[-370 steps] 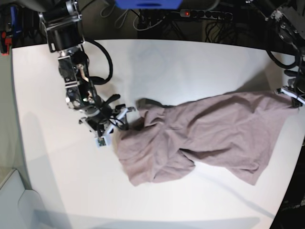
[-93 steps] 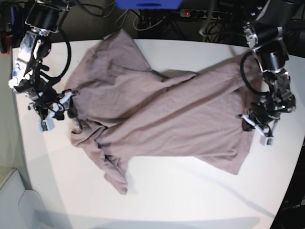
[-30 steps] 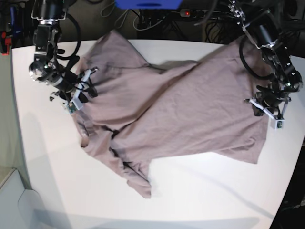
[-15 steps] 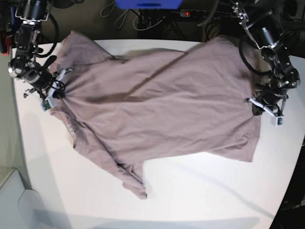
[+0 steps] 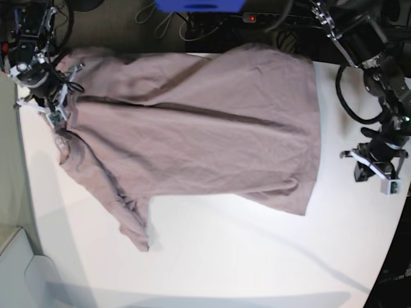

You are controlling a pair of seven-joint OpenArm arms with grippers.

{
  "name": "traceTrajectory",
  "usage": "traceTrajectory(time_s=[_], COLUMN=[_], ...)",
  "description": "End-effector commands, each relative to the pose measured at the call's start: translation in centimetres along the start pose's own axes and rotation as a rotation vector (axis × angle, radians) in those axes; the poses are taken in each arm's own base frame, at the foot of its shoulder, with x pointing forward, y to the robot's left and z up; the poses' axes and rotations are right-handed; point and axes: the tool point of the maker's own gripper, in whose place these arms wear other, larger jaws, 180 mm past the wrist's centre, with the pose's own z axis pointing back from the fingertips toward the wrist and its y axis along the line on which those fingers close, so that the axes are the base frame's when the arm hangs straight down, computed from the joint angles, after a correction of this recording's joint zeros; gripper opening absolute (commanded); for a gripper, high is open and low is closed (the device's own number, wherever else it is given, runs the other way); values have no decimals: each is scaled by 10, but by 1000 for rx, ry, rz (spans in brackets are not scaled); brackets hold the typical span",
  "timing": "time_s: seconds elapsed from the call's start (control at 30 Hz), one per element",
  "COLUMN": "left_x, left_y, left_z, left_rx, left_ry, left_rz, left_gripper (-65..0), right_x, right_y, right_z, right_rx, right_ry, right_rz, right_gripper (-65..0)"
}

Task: Layout the t-shirt on the table in an organized manner, then fold the t-shirt properly
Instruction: 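Grasp the shirt with both grippers and pull it apart to straighten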

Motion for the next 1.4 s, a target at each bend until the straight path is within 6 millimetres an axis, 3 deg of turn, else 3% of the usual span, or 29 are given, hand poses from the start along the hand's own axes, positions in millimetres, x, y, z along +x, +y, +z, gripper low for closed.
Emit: traceTrajectory(time_s=[0.0, 0.17, 0.33, 0.47, 0.57, 0.7, 0.83, 0.97, 1.13, 1.37], left_x=[27, 20, -28, -71, -104, -132, -140, -137, -133, -103], left_y=[-7, -83, -164, -190, -185, -149, -100, -65, -46, -23], left_z=[7, -3, -25, -41, -47, -46, -42, -38, -34, -38], left_rx=[-15, -161, -306, -325, -302, -260, -211, -162, -131, -95], left_ry=[-78, -79, 65, 184, 239, 289, 306, 293, 291, 245], left_rz=[-9, 72, 66, 18, 1, -17, 20, 72, 53, 21], left_gripper=[-648, -648, -648, -648, -648, -648, -648, -648, -648, -648], right_x=[17, 44, 54, 71, 79, 85, 89, 88, 56, -4], right_y=[-11, -9, -16, -25, -31, -51, -73, -71, -38, 22], right_z=[7, 13, 14, 14, 15, 19, 24, 22, 16, 18], right_rx=[-39, -59, -79, -100, -114, -164, -215, -208, -134, -7], right_ry=[-51, -123, -147, -188, -205, -226, -243, -239, -160, -21], right_rz=[8, -10, -14, -17, -17, -48, -81, -79, -72, -76], right_gripper=[-650, -650, -650, -650, -650, -650, -650, -650, -650, -650])
